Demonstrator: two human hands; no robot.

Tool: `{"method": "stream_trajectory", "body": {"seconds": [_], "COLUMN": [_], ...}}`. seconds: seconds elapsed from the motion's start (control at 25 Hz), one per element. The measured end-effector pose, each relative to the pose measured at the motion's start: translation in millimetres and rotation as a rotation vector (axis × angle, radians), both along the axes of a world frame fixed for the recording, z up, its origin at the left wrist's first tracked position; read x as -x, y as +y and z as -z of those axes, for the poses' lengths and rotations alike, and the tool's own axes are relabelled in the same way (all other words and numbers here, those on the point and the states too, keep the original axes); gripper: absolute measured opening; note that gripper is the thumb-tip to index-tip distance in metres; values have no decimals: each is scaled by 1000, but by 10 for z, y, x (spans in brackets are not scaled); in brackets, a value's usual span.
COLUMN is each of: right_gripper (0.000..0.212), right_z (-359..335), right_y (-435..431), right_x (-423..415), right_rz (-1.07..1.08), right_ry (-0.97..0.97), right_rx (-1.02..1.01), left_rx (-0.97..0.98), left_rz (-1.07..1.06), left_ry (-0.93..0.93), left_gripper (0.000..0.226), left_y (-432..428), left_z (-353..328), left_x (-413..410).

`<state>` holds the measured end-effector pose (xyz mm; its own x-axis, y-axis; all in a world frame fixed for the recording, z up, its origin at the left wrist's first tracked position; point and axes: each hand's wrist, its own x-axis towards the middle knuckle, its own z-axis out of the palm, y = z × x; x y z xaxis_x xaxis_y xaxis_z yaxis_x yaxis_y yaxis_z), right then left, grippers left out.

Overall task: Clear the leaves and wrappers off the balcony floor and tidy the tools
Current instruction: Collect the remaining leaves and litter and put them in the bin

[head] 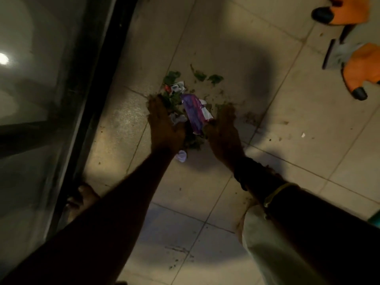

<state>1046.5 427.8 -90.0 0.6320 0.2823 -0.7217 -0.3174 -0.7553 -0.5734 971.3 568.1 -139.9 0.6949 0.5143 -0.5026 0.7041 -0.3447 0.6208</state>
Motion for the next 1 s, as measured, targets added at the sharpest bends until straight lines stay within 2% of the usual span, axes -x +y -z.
{"method": "stream_trajectory", "body": {"seconds": [0.08,0.12,0.2,0.24,0.32,0.4,0.44,0.48,0.56,0.64,0.68,0.76,0.8,0.88,1.0], "right_gripper": [69,69,69,72,81,93,91,89,81,72,74,96,109,123,120], "right_z": [-120,-176,-125,-60,124,255,302,294,216,128,110,118,133,173,377], "right_y": [101,127,132,152,246,403,439,427,225,-31,-144,-237,-224,-127,2], "right_x": [38,-35,-380,-620,-981,-1016,-936,-822,-578,-463,-430,-375,-327,-228,-70], "right_rz": [-153,-162,-133,-179,-477,-748,-833,-860,-708,-493,-474,-623,-739,-911,-977], "right_ry": [5,-89,-351,-379,-326,-218,-184,-146,-84,-214,-295,-313,-307,-408,-630], "right_rx": [-86,-87,-13,12,52,99,110,90,-13,-34,16,124,139,127,138], "left_rx": [108,111,16,-52,-142,-150,-123,-72,-14,-96,-163,-306,-367,-440,-438], "left_rz": [99,101,116,177,357,574,659,694,637,532,533,655,718,703,684], "left_ry": [-56,-83,-136,-133,-90,-100,-116,-118,-96,-79,-33,119,160,93,0], "left_gripper": [93,94,100,97,82,74,74,76,81,97,111,136,140,129,121], "left_y": [-110,-149,3,172,545,670,608,520,371,302,260,137,74,62,201], "left_z": [-141,-219,-274,-229,-34,86,71,39,-107,-222,-239,-230,-192,-96,54], "left_x": [-120,-142,-253,-356,-590,-718,-677,-563,-182,250,441,711,780,714,382]}}
